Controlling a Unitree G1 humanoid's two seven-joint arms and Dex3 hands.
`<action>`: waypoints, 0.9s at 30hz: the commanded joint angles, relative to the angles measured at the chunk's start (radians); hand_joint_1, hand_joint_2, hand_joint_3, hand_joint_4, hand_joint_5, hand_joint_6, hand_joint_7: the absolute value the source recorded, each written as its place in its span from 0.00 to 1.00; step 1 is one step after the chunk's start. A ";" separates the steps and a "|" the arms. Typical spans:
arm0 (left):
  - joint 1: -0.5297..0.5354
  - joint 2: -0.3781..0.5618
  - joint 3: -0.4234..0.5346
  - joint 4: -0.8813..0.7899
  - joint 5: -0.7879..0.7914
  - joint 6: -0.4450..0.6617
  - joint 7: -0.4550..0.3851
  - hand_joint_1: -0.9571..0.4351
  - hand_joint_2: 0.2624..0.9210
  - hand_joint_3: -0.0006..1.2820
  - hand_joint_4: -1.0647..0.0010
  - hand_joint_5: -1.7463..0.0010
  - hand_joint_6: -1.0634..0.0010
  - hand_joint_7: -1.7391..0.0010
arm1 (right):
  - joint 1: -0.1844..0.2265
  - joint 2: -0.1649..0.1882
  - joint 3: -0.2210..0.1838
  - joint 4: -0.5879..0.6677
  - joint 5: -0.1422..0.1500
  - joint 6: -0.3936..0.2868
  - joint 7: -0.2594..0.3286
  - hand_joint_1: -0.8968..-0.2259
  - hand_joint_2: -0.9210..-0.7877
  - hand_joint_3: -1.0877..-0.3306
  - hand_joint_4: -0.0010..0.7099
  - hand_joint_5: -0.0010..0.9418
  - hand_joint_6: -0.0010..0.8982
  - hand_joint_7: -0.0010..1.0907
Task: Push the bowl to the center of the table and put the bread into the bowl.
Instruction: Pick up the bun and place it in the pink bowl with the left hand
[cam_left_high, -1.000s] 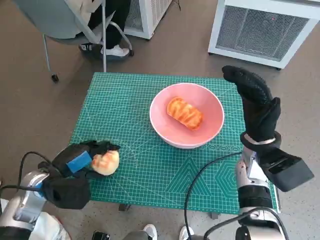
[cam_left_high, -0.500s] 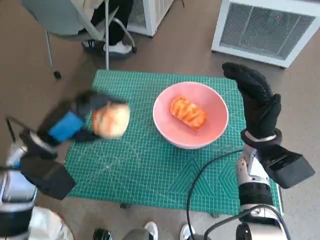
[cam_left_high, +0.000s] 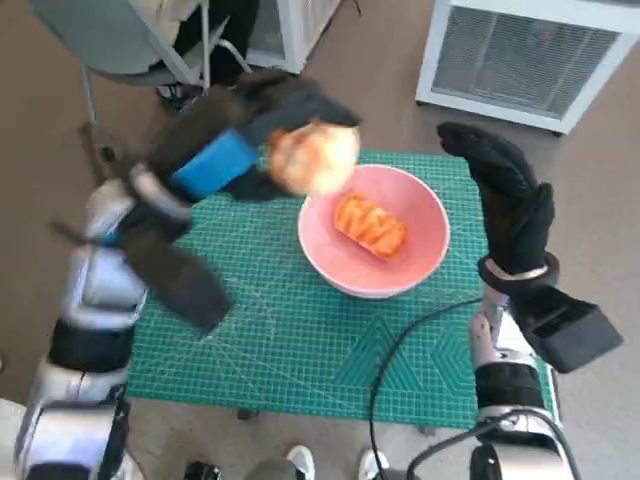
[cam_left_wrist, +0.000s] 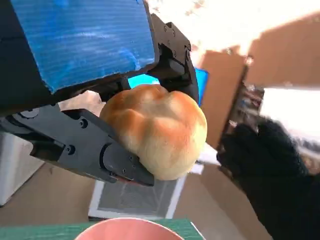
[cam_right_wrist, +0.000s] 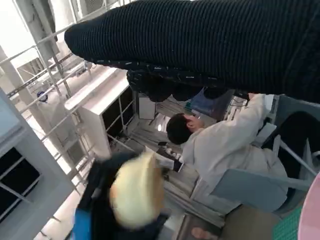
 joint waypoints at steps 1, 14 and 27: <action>-0.113 -0.047 -0.066 0.198 0.060 -0.062 0.008 0.69 1.00 0.06 0.39 0.34 0.39 0.31 | 0.022 -0.003 -0.007 0.000 0.007 0.010 0.001 0.40 0.00 0.49 0.53 0.00 0.32 0.13; -0.193 -0.101 -0.174 0.321 0.044 0.168 -0.369 0.55 0.89 0.04 0.96 0.95 0.96 0.85 | 0.059 -0.023 -0.026 -0.043 -0.010 -0.001 -0.025 0.40 0.00 0.49 0.53 0.00 0.32 0.13; -0.126 -0.105 -0.114 0.313 -0.018 0.110 -0.355 0.39 0.95 0.03 1.00 1.00 0.93 0.89 | 0.066 -0.048 -0.032 -0.068 -0.032 0.001 -0.075 0.40 0.00 0.48 0.52 0.00 0.31 0.12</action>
